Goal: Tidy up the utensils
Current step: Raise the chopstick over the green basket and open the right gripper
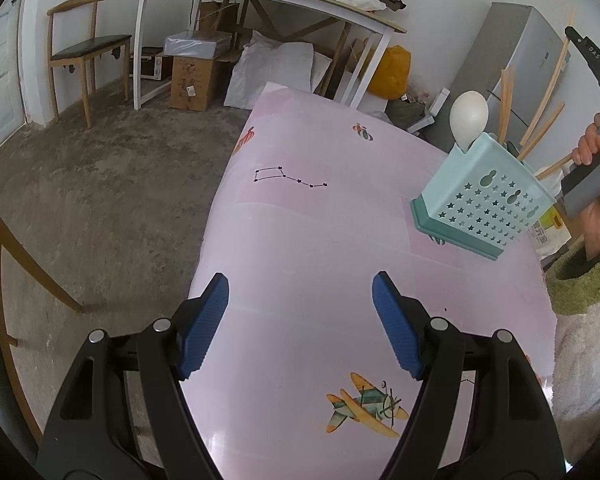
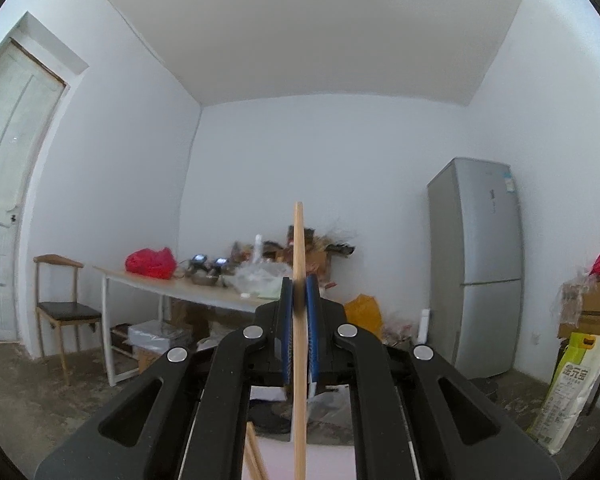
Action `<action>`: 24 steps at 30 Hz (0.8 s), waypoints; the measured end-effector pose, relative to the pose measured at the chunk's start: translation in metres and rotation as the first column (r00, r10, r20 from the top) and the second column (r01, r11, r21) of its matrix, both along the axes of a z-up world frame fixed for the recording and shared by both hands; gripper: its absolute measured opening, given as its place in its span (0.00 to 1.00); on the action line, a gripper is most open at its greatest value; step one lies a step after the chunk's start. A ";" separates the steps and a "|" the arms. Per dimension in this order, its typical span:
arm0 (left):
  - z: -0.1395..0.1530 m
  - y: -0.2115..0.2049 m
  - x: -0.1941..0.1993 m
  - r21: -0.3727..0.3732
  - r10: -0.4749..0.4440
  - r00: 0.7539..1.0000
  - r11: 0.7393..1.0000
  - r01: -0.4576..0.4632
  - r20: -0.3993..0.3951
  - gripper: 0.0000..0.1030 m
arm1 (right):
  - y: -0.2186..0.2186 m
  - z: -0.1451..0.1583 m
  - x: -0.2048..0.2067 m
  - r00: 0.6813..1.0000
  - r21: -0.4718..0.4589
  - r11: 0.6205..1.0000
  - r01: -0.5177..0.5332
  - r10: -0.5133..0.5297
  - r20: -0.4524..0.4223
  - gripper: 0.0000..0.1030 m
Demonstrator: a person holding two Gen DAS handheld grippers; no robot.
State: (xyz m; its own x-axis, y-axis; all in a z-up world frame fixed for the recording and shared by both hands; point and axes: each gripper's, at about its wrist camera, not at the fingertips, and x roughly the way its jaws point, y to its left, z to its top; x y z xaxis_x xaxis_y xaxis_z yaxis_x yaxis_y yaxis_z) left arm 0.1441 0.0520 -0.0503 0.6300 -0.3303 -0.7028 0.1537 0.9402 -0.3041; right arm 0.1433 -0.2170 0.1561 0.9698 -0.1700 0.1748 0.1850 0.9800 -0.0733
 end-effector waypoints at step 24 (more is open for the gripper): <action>-0.004 0.002 0.001 -0.015 0.016 1.000 1.000 -0.016 -0.014 0.68 | 0.006 -0.035 -0.009 0.990 -0.056 0.997 -0.044 0.036 -0.133 0.07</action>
